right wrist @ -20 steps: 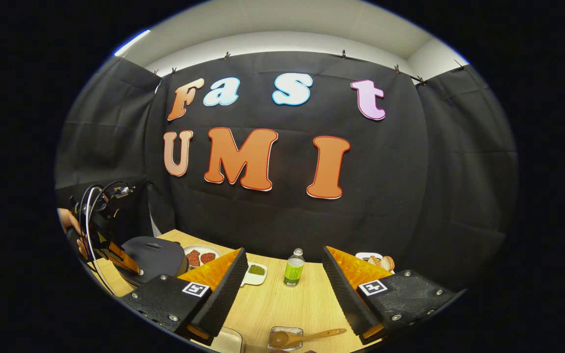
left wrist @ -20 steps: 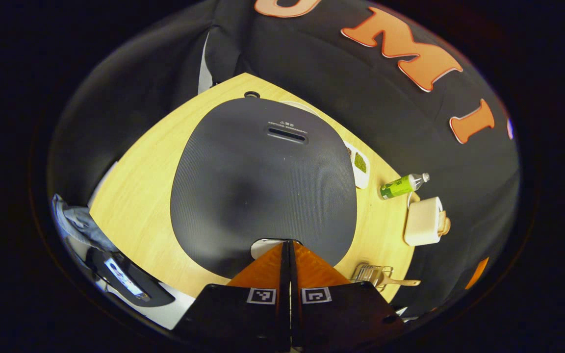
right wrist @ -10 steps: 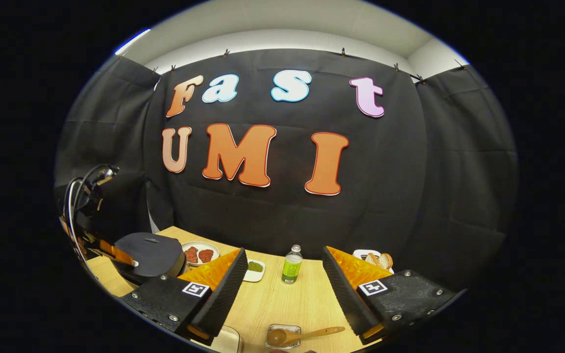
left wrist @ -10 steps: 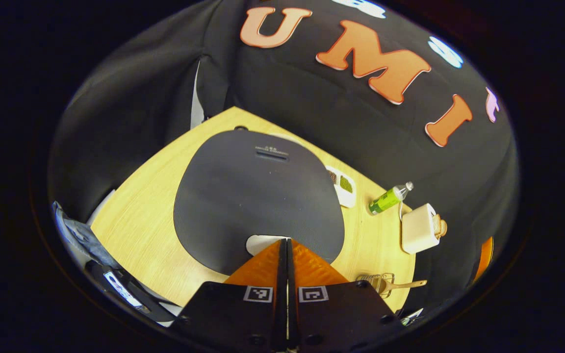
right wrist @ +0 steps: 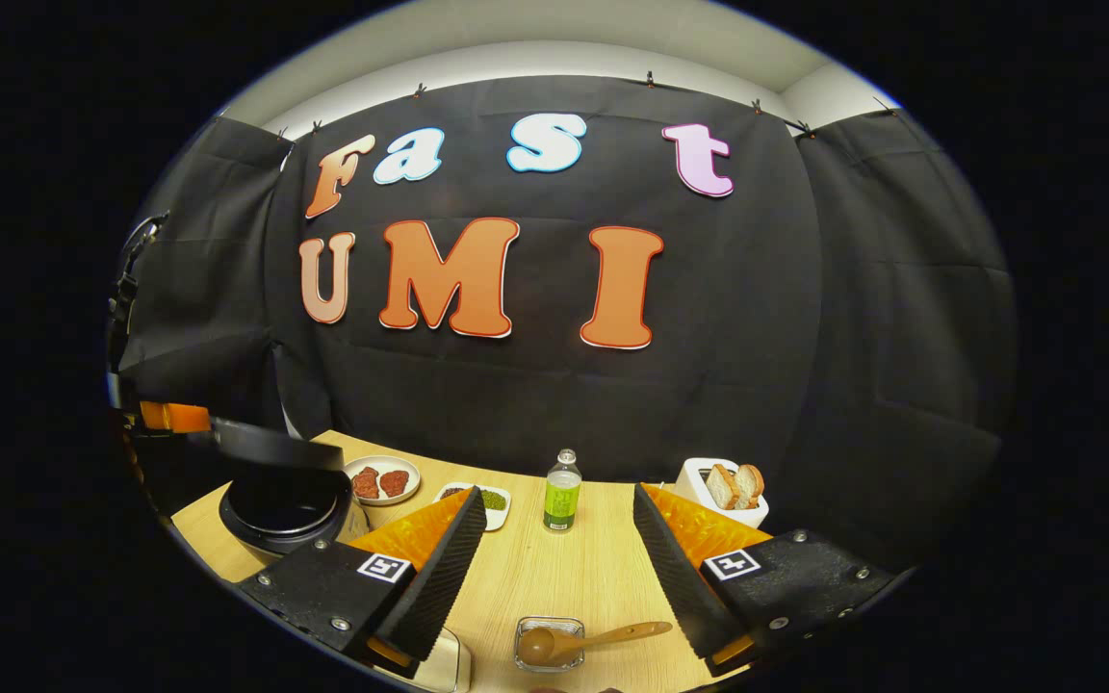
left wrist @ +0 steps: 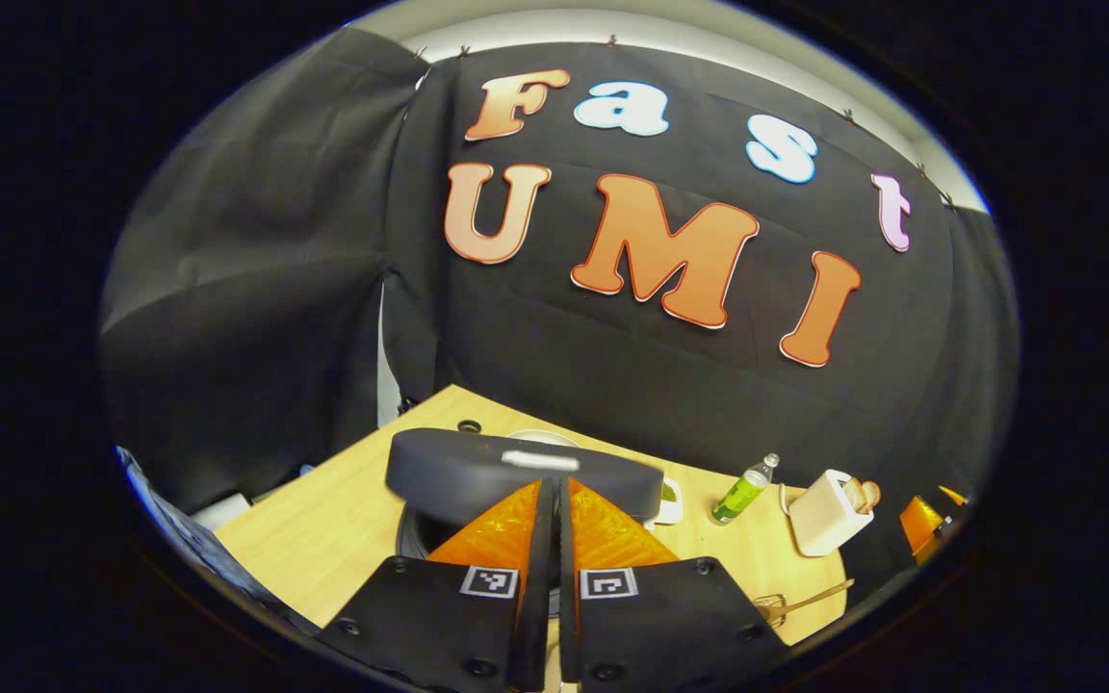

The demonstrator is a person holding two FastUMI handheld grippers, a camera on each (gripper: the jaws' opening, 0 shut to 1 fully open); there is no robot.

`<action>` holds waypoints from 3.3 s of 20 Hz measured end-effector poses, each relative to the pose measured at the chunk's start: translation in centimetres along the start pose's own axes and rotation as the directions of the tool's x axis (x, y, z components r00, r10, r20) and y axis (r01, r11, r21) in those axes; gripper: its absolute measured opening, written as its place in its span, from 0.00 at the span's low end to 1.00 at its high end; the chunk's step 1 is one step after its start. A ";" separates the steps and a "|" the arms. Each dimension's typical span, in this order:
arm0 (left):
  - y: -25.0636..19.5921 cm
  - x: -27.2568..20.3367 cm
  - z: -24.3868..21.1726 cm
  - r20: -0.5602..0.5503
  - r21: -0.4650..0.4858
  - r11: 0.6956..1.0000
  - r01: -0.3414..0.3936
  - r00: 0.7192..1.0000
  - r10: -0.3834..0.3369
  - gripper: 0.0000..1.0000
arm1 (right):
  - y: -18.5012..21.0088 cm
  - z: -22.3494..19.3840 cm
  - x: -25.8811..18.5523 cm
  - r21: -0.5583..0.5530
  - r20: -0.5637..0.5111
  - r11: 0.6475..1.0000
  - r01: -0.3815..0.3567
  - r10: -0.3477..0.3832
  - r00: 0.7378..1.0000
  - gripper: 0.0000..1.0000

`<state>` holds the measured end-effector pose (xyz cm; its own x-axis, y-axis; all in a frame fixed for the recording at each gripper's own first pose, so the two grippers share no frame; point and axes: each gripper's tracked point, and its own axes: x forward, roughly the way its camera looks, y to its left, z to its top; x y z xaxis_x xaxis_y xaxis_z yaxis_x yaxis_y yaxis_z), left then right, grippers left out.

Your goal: Close the left gripper, press the button to open the rice cooker; take a wooden spoon from the chopstick holder with the right hand, scoop a spoonful of rice and pour it into the rice cooker, then put the wooden spoon back into the chopstick holder.

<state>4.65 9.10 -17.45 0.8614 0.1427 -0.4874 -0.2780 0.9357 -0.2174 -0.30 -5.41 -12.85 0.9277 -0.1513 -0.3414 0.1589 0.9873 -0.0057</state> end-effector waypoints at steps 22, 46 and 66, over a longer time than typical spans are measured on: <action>-6.8 -7.4 1.4 0.218 0.311 0.950 -0.006 0.974 -0.065 0.81 | -7.3 -18.7 1.5 0.198 -0.404 0.969 0.151 -0.060 0.913 0.94; -3.9 -9.3 0.2 0.223 0.390 0.918 -0.071 0.975 -0.019 0.89 | -0.8 -22.5 2.8 0.482 -0.488 0.866 0.134 0.138 0.862 0.18; 0.0 -7.4 0.5 0.215 0.341 0.939 -0.050 0.976 -0.026 0.83 | 1.3 -12.7 0.6 0.427 -0.321 0.904 0.027 0.124 0.939 0.11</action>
<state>-1.49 8.26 -13.44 0.9397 0.1840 -0.2883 -0.1589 0.9813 0.1083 -3.82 -3.57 -24.95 0.7823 -0.0042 -0.6229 0.3129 0.8673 0.3872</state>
